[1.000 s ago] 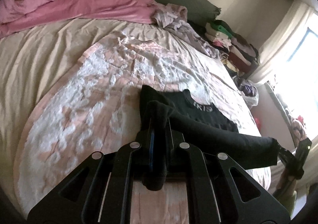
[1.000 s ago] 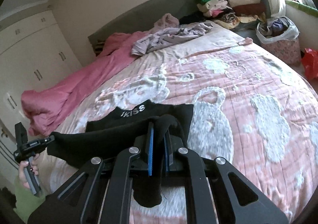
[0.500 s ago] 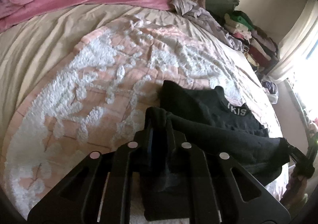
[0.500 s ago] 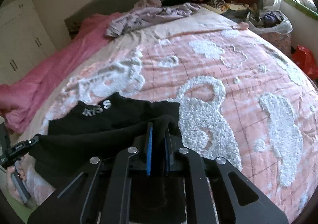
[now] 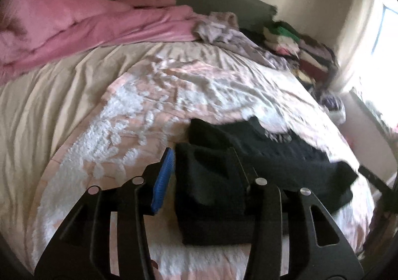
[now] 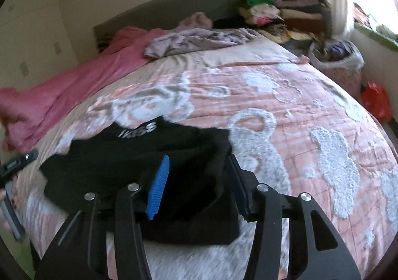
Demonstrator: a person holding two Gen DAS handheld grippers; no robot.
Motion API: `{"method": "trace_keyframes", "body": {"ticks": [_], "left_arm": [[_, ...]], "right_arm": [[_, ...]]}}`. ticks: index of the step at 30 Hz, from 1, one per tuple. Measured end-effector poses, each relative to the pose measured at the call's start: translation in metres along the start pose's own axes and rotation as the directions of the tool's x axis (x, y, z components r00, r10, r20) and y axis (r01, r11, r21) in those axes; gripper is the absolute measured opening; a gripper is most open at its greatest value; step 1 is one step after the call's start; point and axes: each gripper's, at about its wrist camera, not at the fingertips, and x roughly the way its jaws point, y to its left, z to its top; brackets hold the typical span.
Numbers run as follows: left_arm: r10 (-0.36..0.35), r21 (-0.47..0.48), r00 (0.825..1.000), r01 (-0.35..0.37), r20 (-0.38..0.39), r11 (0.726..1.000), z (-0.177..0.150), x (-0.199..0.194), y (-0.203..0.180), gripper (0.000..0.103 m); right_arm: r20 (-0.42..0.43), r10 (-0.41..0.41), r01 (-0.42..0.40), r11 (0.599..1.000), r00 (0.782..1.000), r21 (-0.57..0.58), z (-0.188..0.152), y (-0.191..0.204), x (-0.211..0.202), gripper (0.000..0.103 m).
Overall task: Fold small clothes
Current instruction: 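Open both grippers and release the folded hem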
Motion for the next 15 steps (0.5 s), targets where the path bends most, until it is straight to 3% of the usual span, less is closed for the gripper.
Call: {"method": "trace_keyframes", "body": {"ticks": [1,3,5,9,15], "left_arm": [[-0.007,0.034,1.000,0.007,-0.005,0.999,-0.006,-0.004,-0.009,0.036],[-0.011,0.090,0.999,0.014,-0.032,0.996,-0.019,-0.004,-0.022,0.036],[-0.025,0.132,0.997,0.034,-0.071,0.991,-0.032,0.000,-0.032,0.033],[-0.009,0.193,0.989,0.037,-0.147,0.980,-0.062,0.015,-0.044,0.026],[0.040,0.231,0.991,-0.010,-0.129,0.973,-0.068,0.025,-0.044,0.026]], "right_arm": [[-0.016,0.022,-0.023,1.000,1.000,-0.017,-0.003,0.006,-0.001,0.046],[-0.043,0.051,-0.053,0.997,0.998,-0.053,-0.012,0.019,-0.001,0.028],[-0.076,0.064,-0.070,0.994,0.995,-0.084,-0.020,0.028,0.001,0.024],[-0.123,0.033,-0.050,0.989,0.992,-0.139,-0.040,0.040,0.007,0.022],[-0.157,-0.047,0.026,0.990,0.986,-0.137,-0.053,0.031,0.022,0.022]]}}
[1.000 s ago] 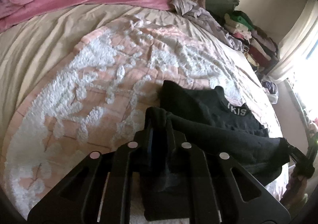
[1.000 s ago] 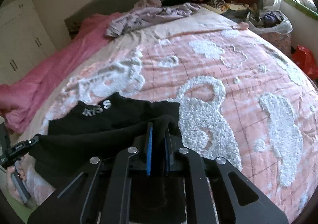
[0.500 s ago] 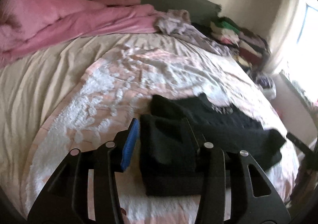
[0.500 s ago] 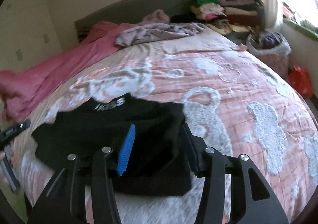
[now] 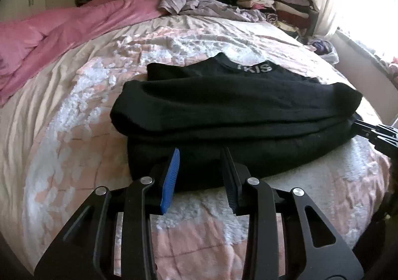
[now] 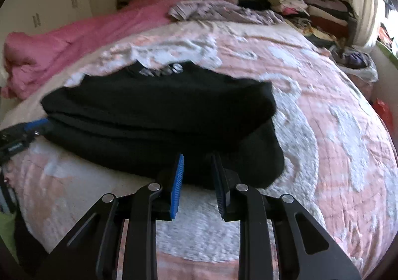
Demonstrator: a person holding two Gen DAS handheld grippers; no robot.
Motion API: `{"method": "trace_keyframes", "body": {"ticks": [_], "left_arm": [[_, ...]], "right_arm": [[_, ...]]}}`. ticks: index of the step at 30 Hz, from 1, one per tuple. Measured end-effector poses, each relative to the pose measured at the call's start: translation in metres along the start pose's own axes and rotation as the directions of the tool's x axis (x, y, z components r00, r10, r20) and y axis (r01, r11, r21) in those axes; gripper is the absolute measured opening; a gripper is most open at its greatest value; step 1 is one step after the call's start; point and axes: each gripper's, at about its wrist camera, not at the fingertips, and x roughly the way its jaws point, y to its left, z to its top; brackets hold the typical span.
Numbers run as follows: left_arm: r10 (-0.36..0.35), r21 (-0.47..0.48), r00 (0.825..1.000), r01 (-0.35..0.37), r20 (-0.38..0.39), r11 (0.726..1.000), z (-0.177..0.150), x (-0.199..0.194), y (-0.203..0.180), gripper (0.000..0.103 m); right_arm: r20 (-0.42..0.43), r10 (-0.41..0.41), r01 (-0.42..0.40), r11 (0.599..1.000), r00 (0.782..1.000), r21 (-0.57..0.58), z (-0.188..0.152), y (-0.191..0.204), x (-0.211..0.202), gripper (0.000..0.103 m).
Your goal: Fold small clothes
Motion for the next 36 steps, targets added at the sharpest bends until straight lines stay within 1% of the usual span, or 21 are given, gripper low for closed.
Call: {"method": "trace_keyframes", "body": {"ticks": [6,9,15,19,22,28,31,36], "left_arm": [[0.016,-0.004,1.000,-0.016,0.008,1.000,0.001,0.007,0.003,0.026],[0.016,-0.009,1.000,-0.016,0.020,1.000,0.006,0.007,0.004,0.026],[0.033,-0.006,0.999,-0.033,0.031,0.999,0.023,0.016,0.008,0.026],[0.033,-0.014,0.999,-0.033,0.023,0.999,0.034,0.026,0.010,0.026],[0.031,-0.010,0.999,-0.031,0.019,0.999,0.047,0.036,0.010,0.026],[0.015,-0.031,1.000,-0.015,0.021,0.999,0.073,0.052,0.015,0.026],[0.021,-0.052,0.999,-0.019,0.029,0.998,0.087,0.058,0.019,0.026],[0.034,-0.104,0.999,-0.029,0.042,0.994,0.107,0.067,0.028,0.026]], "right_arm": [[-0.020,-0.017,0.017,1.000,1.000,-0.016,-0.003,-0.001,0.015,0.022],[-0.009,-0.016,0.016,1.000,1.000,-0.020,0.002,0.000,0.019,0.022],[-0.002,-0.003,0.003,0.999,1.000,-0.040,0.022,-0.002,0.033,0.022],[-0.005,0.032,-0.033,0.999,0.999,-0.025,0.036,-0.008,0.045,0.022],[0.015,0.057,-0.057,0.998,0.998,-0.013,0.049,-0.014,0.048,0.022],[0.043,0.052,-0.052,0.999,0.998,-0.002,0.075,-0.022,0.056,0.023],[0.060,0.051,-0.052,0.999,0.997,0.003,0.088,-0.027,0.059,0.023],[0.076,0.027,-0.029,0.999,0.997,0.020,0.106,-0.033,0.066,0.024]]}}
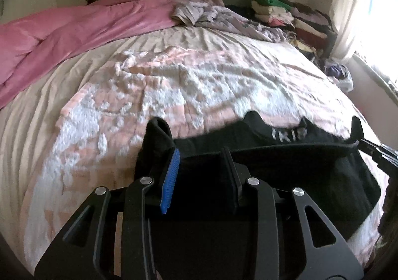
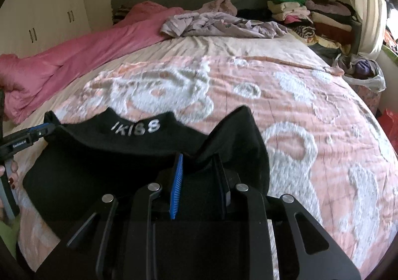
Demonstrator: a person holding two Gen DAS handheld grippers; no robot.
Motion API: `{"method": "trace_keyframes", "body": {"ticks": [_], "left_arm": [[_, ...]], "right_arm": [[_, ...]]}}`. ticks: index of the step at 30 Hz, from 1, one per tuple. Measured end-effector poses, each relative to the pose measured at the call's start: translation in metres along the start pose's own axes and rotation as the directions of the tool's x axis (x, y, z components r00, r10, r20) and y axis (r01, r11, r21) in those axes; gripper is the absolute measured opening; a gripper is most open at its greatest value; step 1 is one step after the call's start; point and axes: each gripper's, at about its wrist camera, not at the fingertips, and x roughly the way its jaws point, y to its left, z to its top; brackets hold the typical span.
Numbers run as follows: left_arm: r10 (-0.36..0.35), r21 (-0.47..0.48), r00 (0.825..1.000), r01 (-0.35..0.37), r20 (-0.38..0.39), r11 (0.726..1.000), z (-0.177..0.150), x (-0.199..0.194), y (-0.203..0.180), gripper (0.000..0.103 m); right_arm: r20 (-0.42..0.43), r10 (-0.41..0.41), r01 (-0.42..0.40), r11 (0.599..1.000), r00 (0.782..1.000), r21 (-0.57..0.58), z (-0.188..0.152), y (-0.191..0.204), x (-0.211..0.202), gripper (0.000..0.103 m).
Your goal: Fold small clothes
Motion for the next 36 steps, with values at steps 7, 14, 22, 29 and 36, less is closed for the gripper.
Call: {"method": "trace_keyframes", "body": {"ticks": [7,14,22,29,36], "left_arm": [[0.021,-0.076,0.999,-0.017,0.046,0.997,0.015,-0.006,0.020,0.030],[0.028,-0.137,0.999,-0.023,0.038,0.990,-0.004,-0.029,0.053,0.037],[-0.084,-0.194,0.994,0.070,-0.065,0.978,-0.044,-0.011,0.061,0.039],[-0.122,-0.189,0.988,0.103,-0.093,0.977,-0.055,0.001,0.050,0.015],[-0.074,-0.149,0.995,0.064,-0.063,0.987,-0.052,-0.020,0.048,0.005]], "right_arm": [[0.020,-0.084,0.083,0.994,0.996,0.064,0.011,-0.023,0.003,0.026],[0.002,-0.093,0.092,0.992,0.996,0.091,-0.010,-0.041,-0.009,0.037],[-0.045,-0.035,0.041,0.989,0.998,0.141,-0.030,-0.046,0.002,0.041],[-0.075,0.000,0.012,0.988,0.997,0.154,-0.039,-0.047,0.016,0.037],[-0.026,-0.042,0.046,0.987,0.999,0.156,-0.038,-0.050,-0.007,0.007]]}}
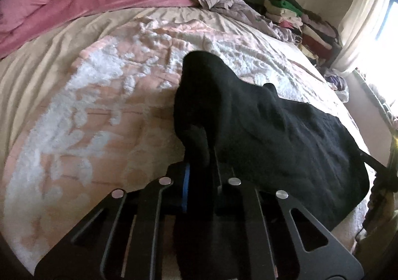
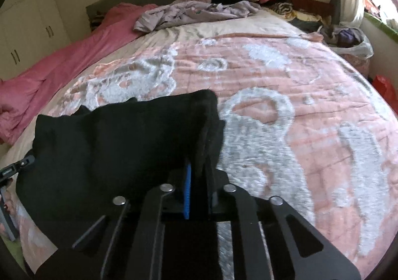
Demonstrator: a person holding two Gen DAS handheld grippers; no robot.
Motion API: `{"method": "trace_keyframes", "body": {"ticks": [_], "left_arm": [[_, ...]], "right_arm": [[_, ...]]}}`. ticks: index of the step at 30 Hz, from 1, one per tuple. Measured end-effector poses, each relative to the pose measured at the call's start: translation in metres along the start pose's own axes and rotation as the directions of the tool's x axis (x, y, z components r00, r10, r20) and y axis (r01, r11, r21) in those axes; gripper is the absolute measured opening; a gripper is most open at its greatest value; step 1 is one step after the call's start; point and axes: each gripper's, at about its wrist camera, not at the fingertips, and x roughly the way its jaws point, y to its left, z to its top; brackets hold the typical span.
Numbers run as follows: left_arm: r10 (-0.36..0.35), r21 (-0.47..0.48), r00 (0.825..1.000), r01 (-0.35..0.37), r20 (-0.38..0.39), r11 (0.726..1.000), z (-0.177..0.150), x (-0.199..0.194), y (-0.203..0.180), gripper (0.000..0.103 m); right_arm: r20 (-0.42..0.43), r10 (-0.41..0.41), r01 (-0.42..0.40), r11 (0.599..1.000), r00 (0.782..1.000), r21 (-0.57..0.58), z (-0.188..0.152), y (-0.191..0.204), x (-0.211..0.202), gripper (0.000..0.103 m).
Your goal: Fold small clothes
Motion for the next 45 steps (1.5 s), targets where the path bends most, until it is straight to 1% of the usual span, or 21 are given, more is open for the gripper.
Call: {"method": "trace_keyframes", "body": {"ticks": [2,5,8,10,11,12,15,17,18,19,21,23,25,27,29,31,33,37,38,39,45], "left_arm": [[0.021,0.035,0.999,-0.021,0.025,0.999,0.000,-0.006,-0.003,0.005],[0.022,0.007,0.999,-0.022,-0.026,1.000,-0.009,0.011,0.003,0.006],[0.037,0.014,0.999,-0.037,-0.024,0.999,-0.010,0.013,0.004,0.011],[0.055,0.020,0.998,-0.055,-0.012,0.998,-0.008,0.009,0.004,0.019],[0.071,0.025,0.997,-0.071,-0.012,0.997,-0.007,0.007,0.004,0.021],[0.076,0.025,0.997,-0.076,-0.010,0.997,-0.007,0.006,0.004,0.023],[0.074,0.026,0.997,-0.074,0.006,0.997,-0.006,-0.006,0.001,0.023],[0.114,0.056,0.992,-0.117,0.052,0.992,-0.008,-0.020,-0.007,0.023],[0.118,0.066,0.991,-0.122,0.068,0.990,-0.010,-0.025,-0.010,0.024],[0.115,0.071,0.990,-0.120,0.079,0.990,-0.011,-0.030,-0.013,0.028],[0.092,0.085,0.991,-0.100,0.096,0.991,-0.016,-0.040,-0.023,0.031],[0.067,0.110,0.993,-0.078,0.100,0.991,-0.023,-0.047,-0.036,0.033],[0.044,0.137,0.995,-0.056,0.089,0.989,-0.030,-0.048,-0.046,0.036],[0.030,0.166,0.998,-0.040,0.062,0.985,-0.038,-0.044,-0.058,0.037],[0.038,0.181,0.999,-0.044,0.035,0.983,-0.045,-0.038,-0.064,0.037],[0.052,0.187,0.999,-0.049,-0.010,0.981,-0.055,-0.029,-0.065,0.037],[0.072,0.207,0.997,-0.064,-0.031,0.976,-0.061,-0.023,-0.066,0.037],[0.082,0.212,0.996,-0.071,-0.043,0.975,-0.066,-0.022,-0.066,0.037],[0.083,0.214,0.995,-0.072,-0.046,0.974,-0.068,-0.022,-0.066,0.037],[0.088,0.219,0.995,-0.075,-0.051,0.973,-0.071,-0.020,-0.066,0.037],[0.093,0.222,0.994,-0.078,-0.062,0.972,-0.075,-0.017,-0.066,0.037]], "right_arm": [[0.006,-0.030,0.030,0.999,1.000,-0.011,-0.001,-0.002,-0.004,0.007],[-0.038,-0.052,0.052,0.999,0.998,-0.007,-0.010,-0.003,0.011,0.008],[-0.046,-0.084,0.083,0.996,0.995,-0.030,-0.014,-0.002,0.016,0.010],[-0.036,-0.103,0.101,0.994,0.994,-0.037,-0.013,-0.001,0.012,0.016],[-0.031,-0.117,0.116,0.993,0.993,-0.037,-0.013,-0.002,0.010,0.026],[-0.023,-0.127,0.126,0.992,0.992,-0.029,-0.014,-0.003,0.006,0.032],[0.004,-0.111,0.111,0.994,0.994,-0.003,-0.015,-0.004,-0.012,0.034],[0.036,-0.098,0.098,0.995,0.995,-0.015,-0.017,0.002,-0.026,0.036],[0.048,-0.087,0.088,0.996,0.995,-0.021,-0.017,0.006,-0.031,0.036],[0.056,-0.071,0.073,0.997,0.996,-0.029,-0.018,0.011,-0.036,0.037],[0.066,-0.029,0.033,0.998,0.997,-0.056,-0.021,0.024,-0.045,0.047],[0.066,0.004,0.001,0.996,0.998,-0.084,-0.026,0.038,-0.050,0.049],[0.055,0.046,-0.040,0.993,0.997,-0.112,-0.032,0.054,-0.053,0.049],[0.037,0.077,-0.071,0.986,0.996,-0.151,-0.038,0.071,-0.053,0.049],[0.025,0.085,-0.079,0.980,0.996,-0.181,-0.044,0.082,-0.053,0.050],[0.001,0.092,-0.091,0.977,0.996,-0.191,-0.051,0.090,-0.051,0.053],[-0.034,0.099,-0.104,0.977,0.995,-0.188,-0.056,0.092,-0.046,0.053],[-0.083,0.060,-0.074,0.982,0.995,-0.176,-0.066,0.089,-0.039,0.053],[-0.107,0.047,-0.065,0.984,0.993,-0.166,-0.070,0.086,-0.035,0.055],[-0.115,0.047,-0.065,0.985,0.992,-0.157,-0.073,0.084,-0.032,0.060],[-0.126,0.061,-0.078,0.988,0.990,-0.133,-0.078,0.080,-0.027,0.061]]}}
